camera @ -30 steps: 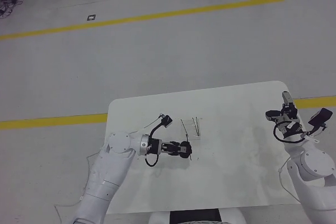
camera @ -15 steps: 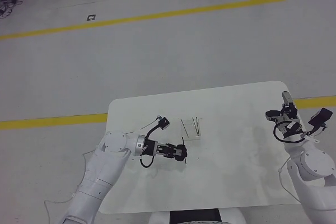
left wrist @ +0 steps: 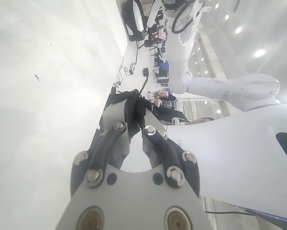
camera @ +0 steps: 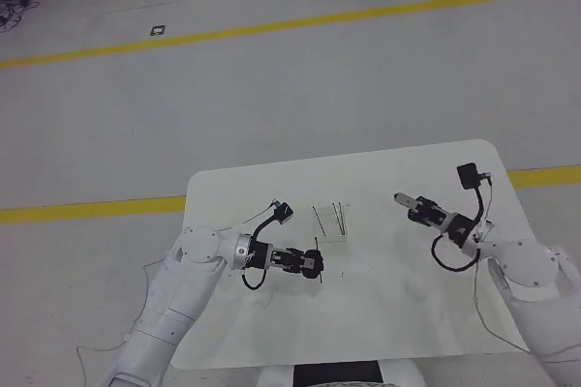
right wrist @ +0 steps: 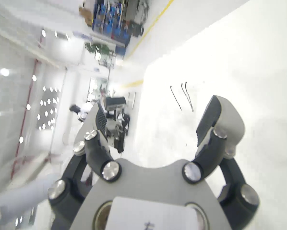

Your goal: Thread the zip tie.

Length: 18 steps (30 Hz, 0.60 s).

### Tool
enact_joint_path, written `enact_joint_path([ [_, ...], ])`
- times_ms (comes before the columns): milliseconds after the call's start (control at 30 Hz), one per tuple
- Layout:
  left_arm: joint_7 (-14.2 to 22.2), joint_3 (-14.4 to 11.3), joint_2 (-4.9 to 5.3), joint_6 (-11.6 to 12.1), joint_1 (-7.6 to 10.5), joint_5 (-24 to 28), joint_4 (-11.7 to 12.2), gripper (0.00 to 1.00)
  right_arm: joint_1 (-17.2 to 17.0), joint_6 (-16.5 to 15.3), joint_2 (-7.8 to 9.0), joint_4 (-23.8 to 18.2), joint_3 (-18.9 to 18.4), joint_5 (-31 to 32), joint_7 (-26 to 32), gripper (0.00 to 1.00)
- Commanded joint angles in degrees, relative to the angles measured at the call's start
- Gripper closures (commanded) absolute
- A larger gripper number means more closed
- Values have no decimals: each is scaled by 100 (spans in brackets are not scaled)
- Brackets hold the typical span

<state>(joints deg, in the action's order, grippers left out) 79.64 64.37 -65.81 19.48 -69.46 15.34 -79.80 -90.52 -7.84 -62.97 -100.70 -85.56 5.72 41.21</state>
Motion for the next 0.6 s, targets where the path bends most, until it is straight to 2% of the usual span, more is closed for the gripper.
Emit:
enact_joint_path([
  [0, 0, 0, 0, 0, 0, 0, 0, 100, -5, 13, -1, -5, -8, -14, -18, 0],
  [267, 0, 0, 0, 0, 0, 0, 0, 100, -5, 13, -1, -5, -8, -14, -18, 0],
  [367, 0, 0, 0, 0, 0, 0, 0, 100, 58, -68, 8, 85, 95, 123, 114, 0],
  [500, 0, 0, 0, 0, 0, 0, 0, 100, 543, -218, 10, 272, 429, 348, 585, 0],
  [567, 0, 0, 0, 0, 0, 0, 0, 100, 915, -268, -7, 482, 687, 445, 804, 0],
])
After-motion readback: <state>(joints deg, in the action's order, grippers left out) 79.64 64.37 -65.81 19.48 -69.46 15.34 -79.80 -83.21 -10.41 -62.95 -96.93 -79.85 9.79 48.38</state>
